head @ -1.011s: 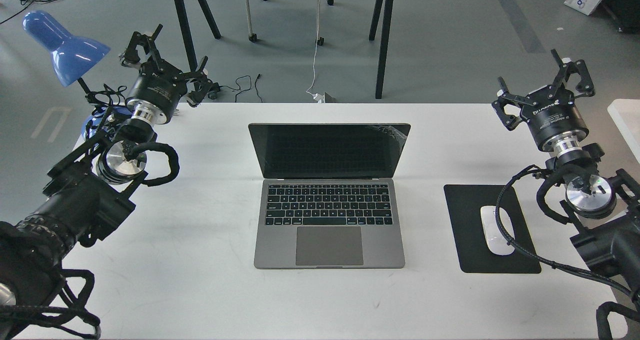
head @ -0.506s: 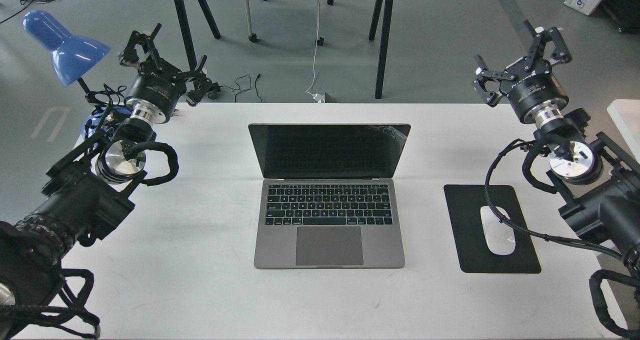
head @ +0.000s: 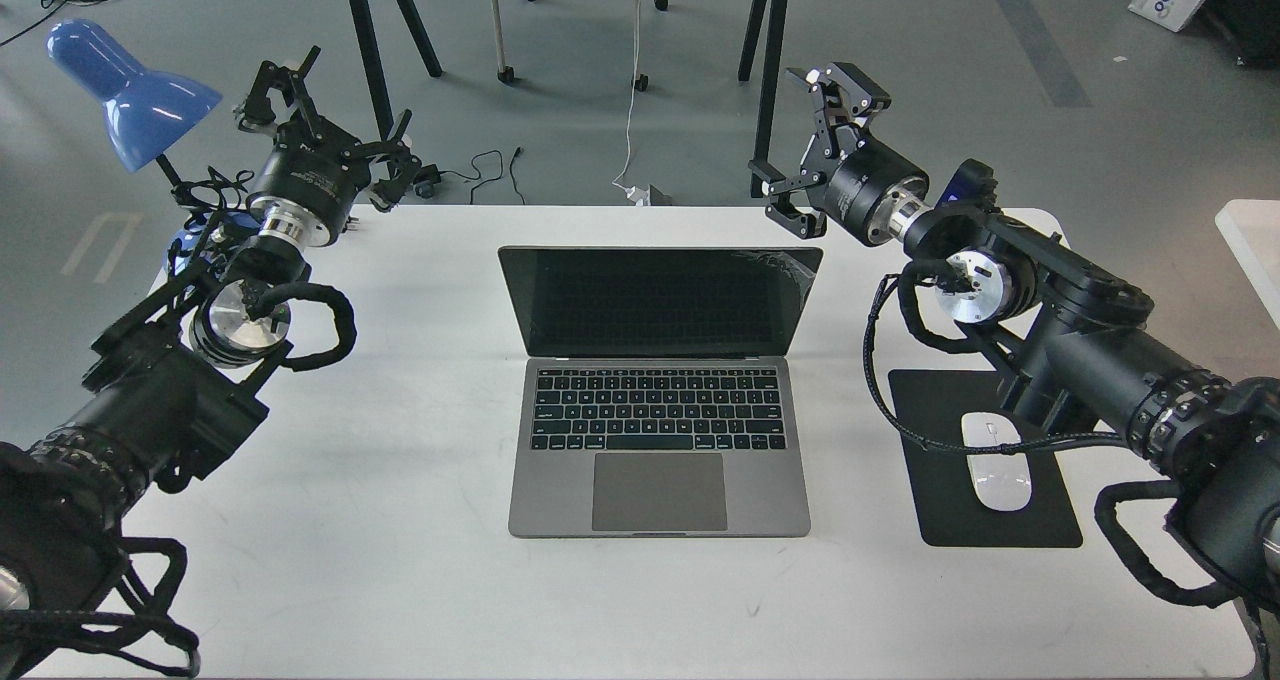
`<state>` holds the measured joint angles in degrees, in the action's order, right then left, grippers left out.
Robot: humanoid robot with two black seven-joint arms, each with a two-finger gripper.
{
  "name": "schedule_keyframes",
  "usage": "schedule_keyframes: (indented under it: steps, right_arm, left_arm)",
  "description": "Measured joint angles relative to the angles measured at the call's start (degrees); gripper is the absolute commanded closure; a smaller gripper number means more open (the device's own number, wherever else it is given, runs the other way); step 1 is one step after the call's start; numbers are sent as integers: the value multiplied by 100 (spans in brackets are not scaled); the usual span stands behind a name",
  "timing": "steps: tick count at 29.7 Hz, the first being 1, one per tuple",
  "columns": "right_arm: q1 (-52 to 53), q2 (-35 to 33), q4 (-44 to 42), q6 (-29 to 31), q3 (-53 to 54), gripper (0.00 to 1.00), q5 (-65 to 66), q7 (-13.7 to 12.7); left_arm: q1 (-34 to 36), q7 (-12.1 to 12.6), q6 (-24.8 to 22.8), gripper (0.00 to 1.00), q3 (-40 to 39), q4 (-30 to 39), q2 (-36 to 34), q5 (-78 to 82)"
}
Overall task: Close notebook with right arm
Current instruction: 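Bring the right gripper to the top edge of the laptop screen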
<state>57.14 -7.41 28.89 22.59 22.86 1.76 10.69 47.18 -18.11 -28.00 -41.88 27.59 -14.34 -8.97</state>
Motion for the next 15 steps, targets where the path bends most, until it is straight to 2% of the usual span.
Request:
schedule_keyframes:
  steps: [4,15]
  right_arm:
    - [-46,-68,198,31,-208,0,0,-6]
    - [-382,-942,1486,71,-817,0,19,17]
  left_arm:
    - [-7,0,0,0,4,0,0,5]
    - [-7,0,0,0,-4,0,-9,1]
